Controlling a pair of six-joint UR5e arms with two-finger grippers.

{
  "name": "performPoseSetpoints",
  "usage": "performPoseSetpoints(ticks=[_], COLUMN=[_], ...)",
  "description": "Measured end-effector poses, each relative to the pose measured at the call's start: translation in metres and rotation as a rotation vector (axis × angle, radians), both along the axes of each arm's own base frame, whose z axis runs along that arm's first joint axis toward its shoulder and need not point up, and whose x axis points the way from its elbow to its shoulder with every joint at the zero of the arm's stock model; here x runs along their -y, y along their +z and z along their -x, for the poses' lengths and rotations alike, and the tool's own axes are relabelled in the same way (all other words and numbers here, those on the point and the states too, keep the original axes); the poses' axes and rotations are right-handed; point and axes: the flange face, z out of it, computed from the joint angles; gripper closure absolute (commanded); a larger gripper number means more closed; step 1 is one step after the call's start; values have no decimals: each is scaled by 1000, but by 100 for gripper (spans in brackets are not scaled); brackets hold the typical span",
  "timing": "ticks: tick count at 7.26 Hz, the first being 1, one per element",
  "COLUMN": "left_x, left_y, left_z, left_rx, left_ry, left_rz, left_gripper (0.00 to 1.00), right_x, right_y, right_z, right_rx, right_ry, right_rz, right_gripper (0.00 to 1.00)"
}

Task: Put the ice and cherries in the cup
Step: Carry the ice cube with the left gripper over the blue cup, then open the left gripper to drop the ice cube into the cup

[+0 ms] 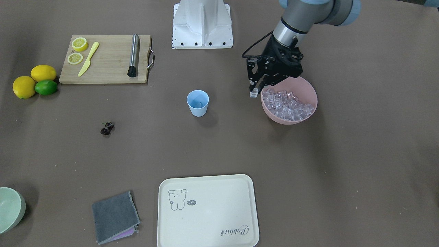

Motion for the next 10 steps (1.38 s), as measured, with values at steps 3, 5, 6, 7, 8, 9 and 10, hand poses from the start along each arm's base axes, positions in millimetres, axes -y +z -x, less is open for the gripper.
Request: performPoseSetpoints(ticks=[3, 5, 6, 7, 8, 9, 10], left_x=[-15, -26, -35, -41, -45, -46, -47], left_y=[-42, -54, -57, -58, -57, -56, -55], left_z=[-84, -119, -129, -136, -139, -140, -140], left_rx=[-61, -77, -82, -81, -79, -76, -74], left_ry=[-115, -158, -166, -167, -164, -162, -158], left_rz=[83, 93, 96, 96, 94, 91, 84], left_gripper=[100, 100, 100, 83, 30, 2, 2], right_x=[0, 1, 1, 1, 1, 1, 1], right_y=[-1, -1, -1, -1, -1, -1, -1], right_z=[0, 0, 0, 0, 0, 0, 0], right_rx=[-1, -1, -1, -1, -1, -1, 0], right_ry=[1, 1, 1, 1, 1, 1, 0], right_rz=[-1, -2, -2, -2, -2, -2, -2], right_gripper=[0, 0, 0, 0, 0, 0, 0])
